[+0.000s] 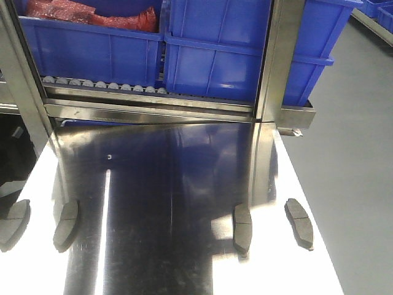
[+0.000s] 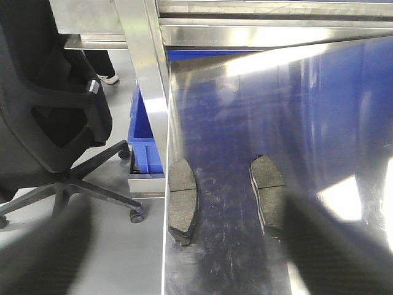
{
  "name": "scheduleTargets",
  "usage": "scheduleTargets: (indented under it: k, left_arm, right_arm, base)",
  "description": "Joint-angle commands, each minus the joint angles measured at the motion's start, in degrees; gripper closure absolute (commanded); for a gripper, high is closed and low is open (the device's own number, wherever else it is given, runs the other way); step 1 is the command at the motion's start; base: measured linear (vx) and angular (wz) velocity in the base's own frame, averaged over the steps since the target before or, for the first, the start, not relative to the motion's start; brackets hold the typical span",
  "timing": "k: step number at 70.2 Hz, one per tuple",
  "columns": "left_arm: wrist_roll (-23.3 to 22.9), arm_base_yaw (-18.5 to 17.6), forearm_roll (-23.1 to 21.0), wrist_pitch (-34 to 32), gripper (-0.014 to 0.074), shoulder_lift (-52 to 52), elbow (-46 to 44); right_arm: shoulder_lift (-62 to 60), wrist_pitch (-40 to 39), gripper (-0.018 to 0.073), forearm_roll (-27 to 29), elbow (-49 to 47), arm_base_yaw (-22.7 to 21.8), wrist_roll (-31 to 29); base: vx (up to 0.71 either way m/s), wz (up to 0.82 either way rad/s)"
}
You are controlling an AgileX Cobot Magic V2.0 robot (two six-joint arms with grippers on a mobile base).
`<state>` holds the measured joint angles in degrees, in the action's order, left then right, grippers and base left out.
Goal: Move and align brake pads A on conveyor
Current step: 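Lower the left gripper onto the outermost brake pad and grasp it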
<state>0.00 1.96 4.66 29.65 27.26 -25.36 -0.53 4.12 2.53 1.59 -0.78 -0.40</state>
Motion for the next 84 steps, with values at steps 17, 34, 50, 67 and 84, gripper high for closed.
scheduleTargets:
  k: [17, 34, 50, 67, 84]
  left_arm:
    - [-2.19, 0.10, -1.74, -2.93, -0.0084, 3.81, -2.20]
    - [-5.45, 0.10, -1.49, 1.32, -0.0052, 21.30, -11.38]
    - [-9.60, 0.10, 1.76, 7.96, -0.0052, 39.19, -21.86]
    - [-9.72, 0.15, 1.87, 11.99, -0.0048, 52.63, -30.10]
    - [-9.46, 2.80, 1.81, 17.01, -0.0043, 62.93, -36.92]
  right_arm:
    - [-0.59, -4.12, 0.0563, -0.07, 0.30, -0.01, -0.35]
    - [-0.59, -4.12, 0.0563, -0.07, 0.30, -0.01, -0.35]
    - [-0.59, -4.12, 0.0563, -0.07, 0.30, -0.01, -0.35]
    - [-0.59, -4.12, 0.0563, -0.07, 0.30, -0.01, -0.35]
    - [-0.59, -4.12, 0.0563, -0.07, 0.30, -0.01, -0.35]
  base:
    - [0.00, 0.00]
    - [0.00, 0.00]
    - [0.00, 0.00]
    - [0.00, 0.00]
    - [0.00, 0.00]
